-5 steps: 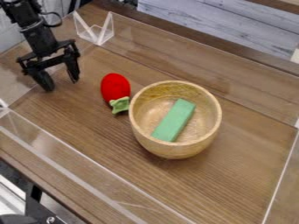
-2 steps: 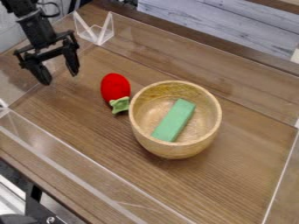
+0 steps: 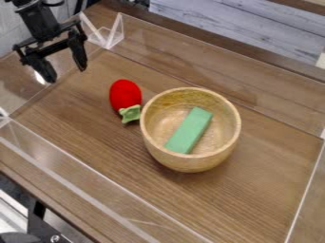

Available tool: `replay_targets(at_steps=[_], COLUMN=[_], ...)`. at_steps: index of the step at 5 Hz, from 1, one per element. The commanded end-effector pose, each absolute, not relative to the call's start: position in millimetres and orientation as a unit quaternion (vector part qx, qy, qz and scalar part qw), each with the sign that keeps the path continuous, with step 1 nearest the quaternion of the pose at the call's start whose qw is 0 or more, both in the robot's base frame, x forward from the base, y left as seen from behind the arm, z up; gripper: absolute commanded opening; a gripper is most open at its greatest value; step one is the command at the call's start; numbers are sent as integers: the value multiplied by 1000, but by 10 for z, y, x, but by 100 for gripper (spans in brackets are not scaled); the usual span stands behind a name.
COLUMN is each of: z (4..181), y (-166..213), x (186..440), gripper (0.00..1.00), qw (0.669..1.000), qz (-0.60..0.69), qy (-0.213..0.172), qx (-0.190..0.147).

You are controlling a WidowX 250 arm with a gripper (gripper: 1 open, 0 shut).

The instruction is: Move the red object to the left side of the table

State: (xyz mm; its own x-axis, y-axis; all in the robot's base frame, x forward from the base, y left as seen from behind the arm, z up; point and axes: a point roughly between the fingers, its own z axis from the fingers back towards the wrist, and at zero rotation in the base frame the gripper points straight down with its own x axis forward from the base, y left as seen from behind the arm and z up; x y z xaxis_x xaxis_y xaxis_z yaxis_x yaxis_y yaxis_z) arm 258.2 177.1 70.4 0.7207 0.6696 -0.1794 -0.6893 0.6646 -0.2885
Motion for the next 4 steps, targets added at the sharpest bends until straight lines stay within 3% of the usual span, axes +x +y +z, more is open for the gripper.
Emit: replay_targets(at_steps=[1, 4], z=[1047, 1296], y=[1884, 1888], x=[2589, 2442], gripper=[100, 100], qw=[920, 947], qz=[359, 276], qy=[-7, 6], qx=[-159, -162])
